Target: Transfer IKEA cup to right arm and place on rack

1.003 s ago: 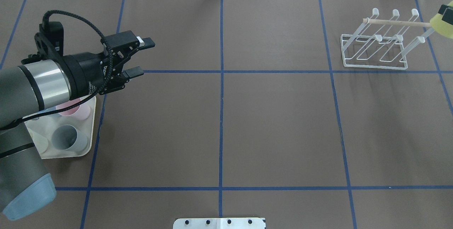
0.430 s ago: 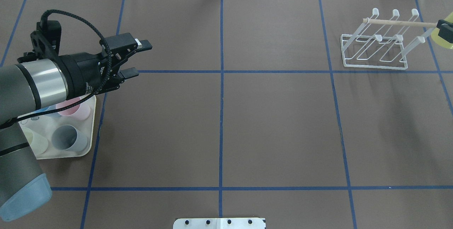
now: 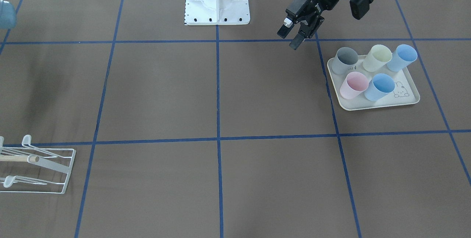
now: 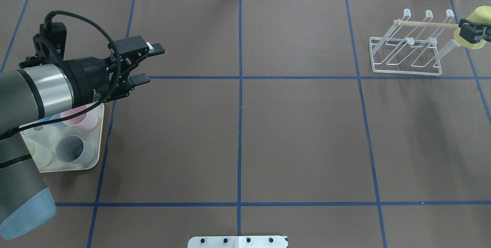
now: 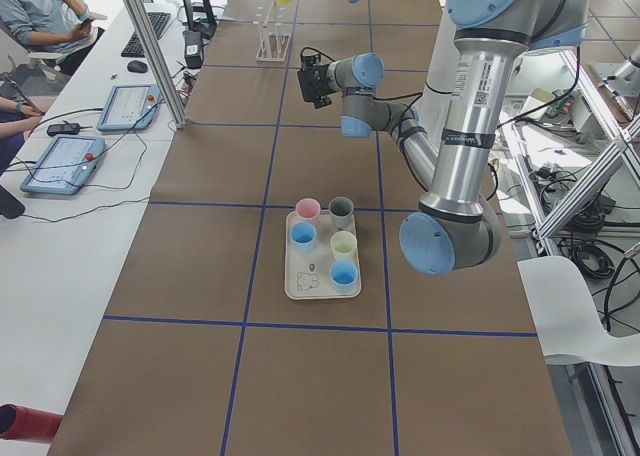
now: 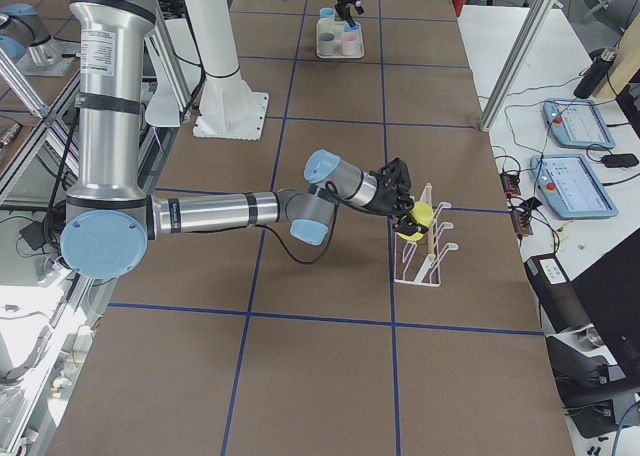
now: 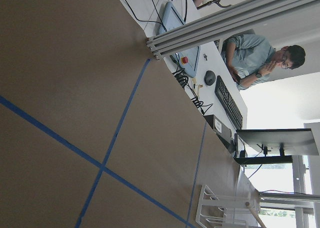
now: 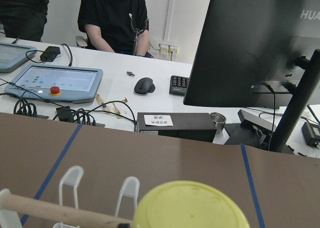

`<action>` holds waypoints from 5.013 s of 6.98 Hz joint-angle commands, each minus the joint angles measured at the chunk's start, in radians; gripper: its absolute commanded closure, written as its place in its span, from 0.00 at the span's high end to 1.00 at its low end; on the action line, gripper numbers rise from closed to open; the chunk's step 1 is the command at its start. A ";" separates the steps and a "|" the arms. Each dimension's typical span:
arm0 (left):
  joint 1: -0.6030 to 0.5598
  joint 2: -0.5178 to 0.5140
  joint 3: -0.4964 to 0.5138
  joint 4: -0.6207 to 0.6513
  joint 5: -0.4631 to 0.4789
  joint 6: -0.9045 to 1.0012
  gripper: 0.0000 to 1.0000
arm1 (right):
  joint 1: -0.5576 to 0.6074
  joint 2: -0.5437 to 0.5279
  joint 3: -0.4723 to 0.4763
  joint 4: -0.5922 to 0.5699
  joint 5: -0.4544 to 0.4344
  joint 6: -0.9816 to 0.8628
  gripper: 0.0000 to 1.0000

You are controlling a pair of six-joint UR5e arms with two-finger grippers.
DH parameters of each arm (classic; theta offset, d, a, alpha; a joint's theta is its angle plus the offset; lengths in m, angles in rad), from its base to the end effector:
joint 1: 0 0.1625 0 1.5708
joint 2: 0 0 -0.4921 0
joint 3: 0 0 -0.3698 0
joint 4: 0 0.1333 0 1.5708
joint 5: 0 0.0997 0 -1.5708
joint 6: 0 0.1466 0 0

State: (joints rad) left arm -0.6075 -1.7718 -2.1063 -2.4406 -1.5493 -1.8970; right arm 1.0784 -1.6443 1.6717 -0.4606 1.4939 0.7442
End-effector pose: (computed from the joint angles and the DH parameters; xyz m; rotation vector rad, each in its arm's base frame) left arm 0.3451 -0.4061 0.2915 0.2493 1.6379 -0.7355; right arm -0.1128 -0.5160 0.6140 0.9694 -0.6053 0.2676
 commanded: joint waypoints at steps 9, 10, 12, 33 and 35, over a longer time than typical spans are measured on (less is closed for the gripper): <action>0.002 -0.002 0.006 0.000 0.000 -0.005 0.99 | -0.035 0.024 -0.079 0.002 -0.011 -0.008 0.00; 0.003 -0.003 0.006 0.000 0.000 -0.007 0.99 | -0.035 0.023 -0.083 0.002 -0.009 -0.008 0.00; 0.005 -0.003 0.006 0.000 0.000 -0.007 0.99 | -0.035 0.018 -0.086 0.002 -0.009 -0.009 0.00; -0.354 0.387 0.199 0.262 -0.505 1.352 0.99 | -0.124 0.233 0.197 -0.150 0.474 0.713 1.00; -0.350 0.371 0.253 0.252 -0.505 1.371 0.99 | -0.137 0.255 0.192 -0.150 0.473 0.724 1.00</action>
State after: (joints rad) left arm -0.9602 -1.3907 -1.8833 -2.1856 -2.0532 -0.5372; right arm 0.9498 -1.3975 1.8647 -0.6105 1.9671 1.4604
